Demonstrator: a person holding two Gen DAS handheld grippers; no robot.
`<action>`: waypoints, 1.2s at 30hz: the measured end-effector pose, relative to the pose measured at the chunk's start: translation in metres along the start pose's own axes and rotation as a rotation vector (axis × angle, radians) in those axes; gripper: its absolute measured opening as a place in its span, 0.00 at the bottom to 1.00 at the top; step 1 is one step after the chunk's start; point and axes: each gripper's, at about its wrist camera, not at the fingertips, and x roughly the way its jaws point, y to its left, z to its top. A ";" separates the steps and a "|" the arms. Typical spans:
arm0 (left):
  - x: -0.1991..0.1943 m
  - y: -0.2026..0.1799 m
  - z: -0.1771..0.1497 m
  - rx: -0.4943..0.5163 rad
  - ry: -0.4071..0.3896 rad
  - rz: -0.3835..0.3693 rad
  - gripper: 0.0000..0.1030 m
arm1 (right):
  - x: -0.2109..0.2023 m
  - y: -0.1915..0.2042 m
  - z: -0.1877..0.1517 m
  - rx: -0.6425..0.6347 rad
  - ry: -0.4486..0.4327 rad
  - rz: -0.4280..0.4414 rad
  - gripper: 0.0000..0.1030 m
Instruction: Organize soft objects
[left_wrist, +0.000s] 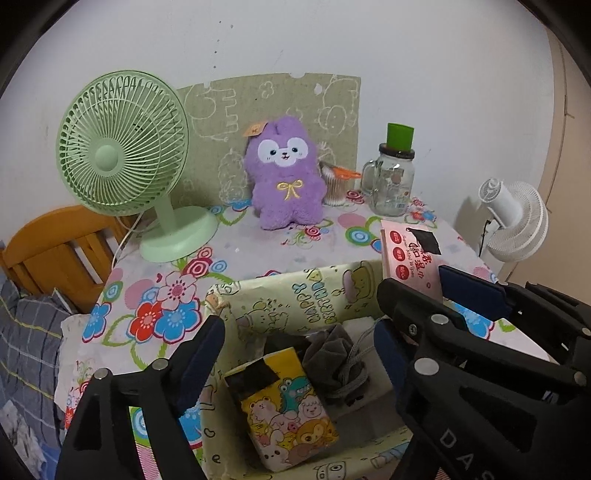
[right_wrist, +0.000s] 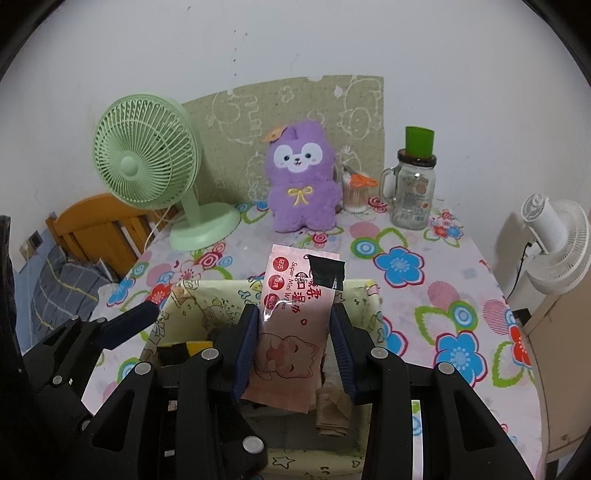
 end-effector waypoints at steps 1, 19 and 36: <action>0.001 0.000 -0.001 0.000 0.002 0.004 0.83 | 0.001 0.001 -0.001 -0.003 0.003 0.003 0.41; -0.014 0.005 -0.014 -0.019 0.011 -0.005 0.97 | -0.004 0.010 -0.013 -0.008 0.032 0.008 0.80; -0.060 -0.014 -0.026 -0.014 -0.046 0.002 1.00 | -0.061 -0.004 -0.027 0.037 -0.039 -0.051 0.89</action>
